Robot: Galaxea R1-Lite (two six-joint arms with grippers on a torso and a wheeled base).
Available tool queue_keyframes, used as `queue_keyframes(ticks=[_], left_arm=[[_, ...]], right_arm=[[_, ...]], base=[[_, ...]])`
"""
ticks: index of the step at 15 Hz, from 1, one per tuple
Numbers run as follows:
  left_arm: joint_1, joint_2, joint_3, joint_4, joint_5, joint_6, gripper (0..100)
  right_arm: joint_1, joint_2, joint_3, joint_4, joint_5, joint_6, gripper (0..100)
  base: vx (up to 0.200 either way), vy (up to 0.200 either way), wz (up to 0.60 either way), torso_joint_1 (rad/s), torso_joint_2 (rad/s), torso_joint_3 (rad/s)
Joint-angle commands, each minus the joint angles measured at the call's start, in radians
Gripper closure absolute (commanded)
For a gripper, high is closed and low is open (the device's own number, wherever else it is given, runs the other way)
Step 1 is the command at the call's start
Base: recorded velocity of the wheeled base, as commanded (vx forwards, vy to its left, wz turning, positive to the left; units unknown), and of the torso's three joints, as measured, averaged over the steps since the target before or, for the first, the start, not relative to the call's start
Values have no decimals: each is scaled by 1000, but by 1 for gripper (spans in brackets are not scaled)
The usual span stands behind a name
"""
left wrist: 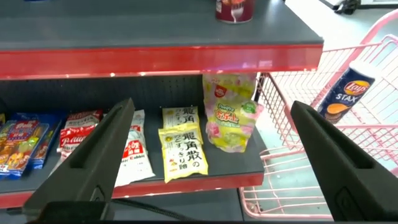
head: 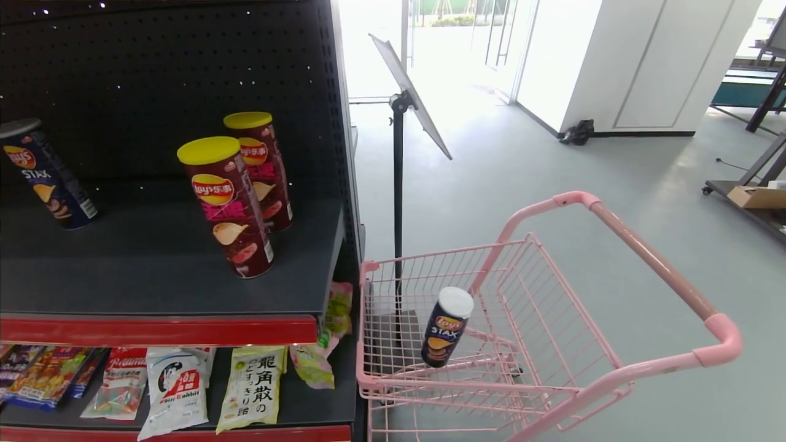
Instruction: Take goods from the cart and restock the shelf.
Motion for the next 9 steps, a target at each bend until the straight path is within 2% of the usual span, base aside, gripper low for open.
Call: queue_keyframes(ticks=[1, 9], left_arm=[[0, 1, 0, 0, 0, 0, 0], [0, 1, 0, 0, 0, 0, 0]], right_arm=[[0, 0, 0, 0, 1, 0, 0], [0, 1, 0, 0, 0, 0, 0]], base=[[0, 0, 0, -134, 344, 198], [0, 0, 0, -167, 395, 227]])
